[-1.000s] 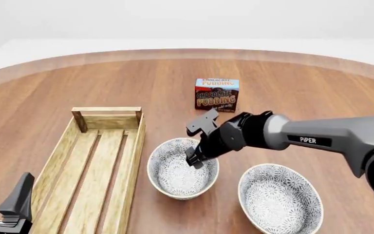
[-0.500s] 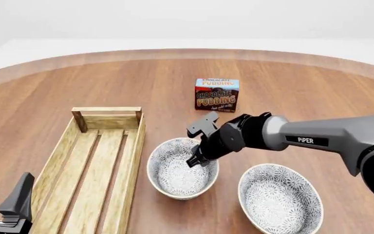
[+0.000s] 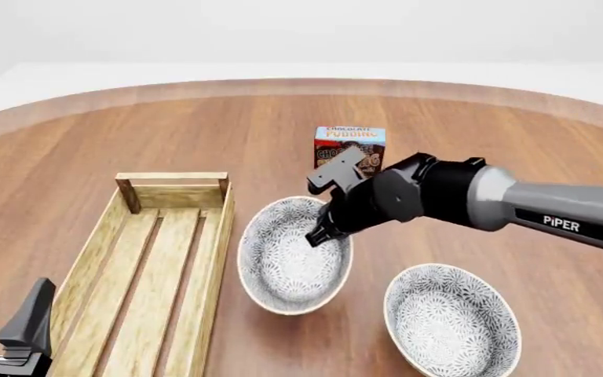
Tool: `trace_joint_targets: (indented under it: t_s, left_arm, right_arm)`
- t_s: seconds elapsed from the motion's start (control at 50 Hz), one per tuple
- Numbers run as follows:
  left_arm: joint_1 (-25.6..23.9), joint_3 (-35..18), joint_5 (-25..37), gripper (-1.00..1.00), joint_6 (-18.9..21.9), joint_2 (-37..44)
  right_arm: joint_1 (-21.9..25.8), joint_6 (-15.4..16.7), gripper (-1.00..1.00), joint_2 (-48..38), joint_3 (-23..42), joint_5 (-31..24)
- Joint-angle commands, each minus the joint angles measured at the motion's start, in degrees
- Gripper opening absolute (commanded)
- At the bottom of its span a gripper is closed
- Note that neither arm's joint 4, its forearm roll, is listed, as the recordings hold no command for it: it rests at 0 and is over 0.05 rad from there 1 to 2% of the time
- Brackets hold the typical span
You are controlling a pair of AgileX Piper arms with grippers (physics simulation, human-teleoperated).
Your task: Stack the left bowl on the right bowl and place them in the tray.
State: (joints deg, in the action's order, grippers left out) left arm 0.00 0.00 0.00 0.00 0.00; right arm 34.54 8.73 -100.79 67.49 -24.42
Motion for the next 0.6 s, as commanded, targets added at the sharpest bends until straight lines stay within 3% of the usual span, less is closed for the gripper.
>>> trace_joint_targets:
  t_s: [0.02,0.34,0.6]
  left_arm:
    - [0.0,0.0,0.0,1.0,0.0,0.0]
    - [0.0,0.0,0.0,1.0,0.0,0.0]
    - [0.0,0.0,0.0,1.0,0.0,0.0]
  right_arm:
    - [-0.2,-0.4,-1.0,7.7,1.9,-3.1]
    - [-4.5,0.8,-1.0,17.0,5.2,-10.2]
    - [-10.2,-3.1,-1.0,29.0,-0.4,-13.1]
